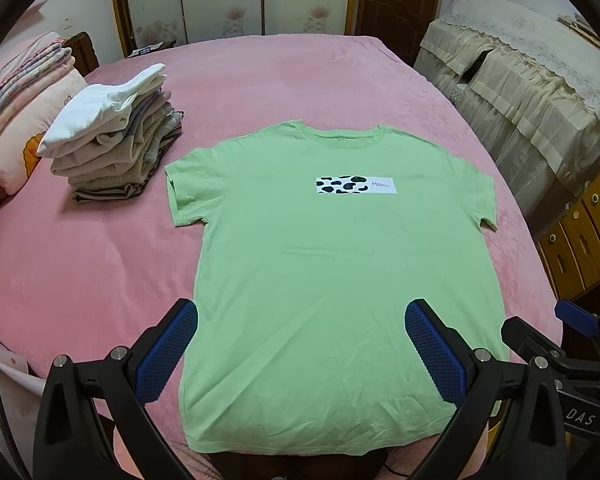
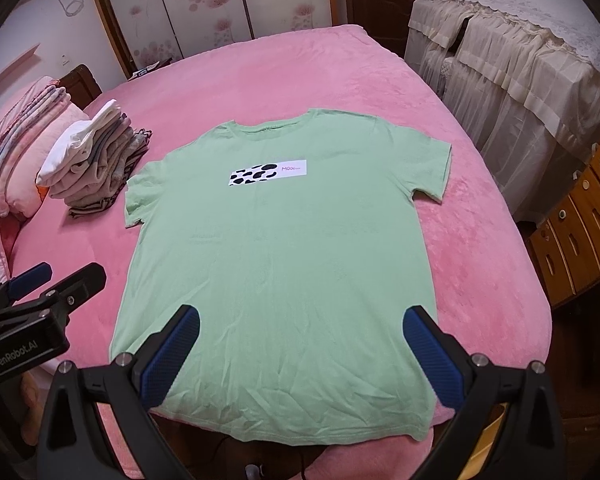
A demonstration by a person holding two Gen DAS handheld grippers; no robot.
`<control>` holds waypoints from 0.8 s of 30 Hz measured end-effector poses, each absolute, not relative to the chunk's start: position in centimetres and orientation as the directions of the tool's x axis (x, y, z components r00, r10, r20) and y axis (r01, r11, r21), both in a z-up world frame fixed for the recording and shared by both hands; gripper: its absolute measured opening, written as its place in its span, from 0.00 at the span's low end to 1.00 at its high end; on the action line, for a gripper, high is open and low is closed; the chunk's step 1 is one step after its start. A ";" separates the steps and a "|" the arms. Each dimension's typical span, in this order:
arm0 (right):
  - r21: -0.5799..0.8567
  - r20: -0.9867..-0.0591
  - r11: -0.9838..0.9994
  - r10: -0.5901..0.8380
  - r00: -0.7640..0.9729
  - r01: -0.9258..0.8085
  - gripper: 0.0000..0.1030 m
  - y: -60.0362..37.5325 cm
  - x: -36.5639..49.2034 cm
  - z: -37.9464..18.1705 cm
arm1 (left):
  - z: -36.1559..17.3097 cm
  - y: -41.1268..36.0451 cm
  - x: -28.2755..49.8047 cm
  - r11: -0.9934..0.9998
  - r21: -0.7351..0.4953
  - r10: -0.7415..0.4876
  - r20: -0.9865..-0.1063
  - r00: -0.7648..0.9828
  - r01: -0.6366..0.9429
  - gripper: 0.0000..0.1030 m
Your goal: Fold small clothes
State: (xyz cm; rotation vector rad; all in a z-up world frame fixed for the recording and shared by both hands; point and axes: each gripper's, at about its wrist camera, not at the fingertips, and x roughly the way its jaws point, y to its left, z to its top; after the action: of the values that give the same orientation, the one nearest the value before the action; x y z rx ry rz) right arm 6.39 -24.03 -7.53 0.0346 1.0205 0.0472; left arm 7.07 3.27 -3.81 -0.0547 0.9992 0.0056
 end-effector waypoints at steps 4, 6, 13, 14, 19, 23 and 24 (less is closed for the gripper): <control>0.023 -0.848 0.999 0.034 0.529 -0.027 0.99 -23.7 7.4 -7.7 | -4.0 3.6 7.8 0.998 -0.049 -0.024 -0.844 0.536 -0.033 1.00; 0.031 -0.847 0.999 0.041 0.529 -0.027 0.99 -23.5 7.7 -7.8 | -4.1 3.8 8.0 0.998 -0.050 -0.025 -0.844 0.535 -0.033 1.00; 0.014 -0.841 0.999 0.033 0.541 -0.040 0.99 -22.7 8.2 -7.8 | -4.3 4.2 8.6 0.998 -0.056 -0.034 -0.844 0.536 -0.025 1.00; 0.014 -0.844 0.999 0.034 0.536 -0.040 0.99 -22.7 8.3 -7.9 | -4.4 4.2 8.7 0.998 -0.057 -0.035 -0.843 0.536 -0.024 1.00; 0.019 -0.838 0.999 0.038 0.545 -0.040 0.99 -22.2 8.8 -7.7 | -4.5 4.7 9.3 0.998 -0.064 -0.043 -0.839 0.542 -0.020 1.00; 0.020 -0.837 0.999 0.040 0.546 -0.044 0.99 -21.6 9.4 -7.7 | -4.4 5.0 9.8 0.998 -0.055 -0.043 -0.829 0.558 -0.005 1.00; 0.016 -0.834 0.999 0.038 0.550 -0.045 0.99 -21.4 9.6 -7.6 | -4.4 5.2 9.9 0.999 -0.051 -0.040 -0.824 0.565 -0.004 1.00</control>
State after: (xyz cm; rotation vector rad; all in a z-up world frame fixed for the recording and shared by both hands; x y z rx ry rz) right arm 9.59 -21.40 -7.59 -0.0079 0.9876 0.0493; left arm 9.94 5.17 -4.37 -0.0495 0.9702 -0.0209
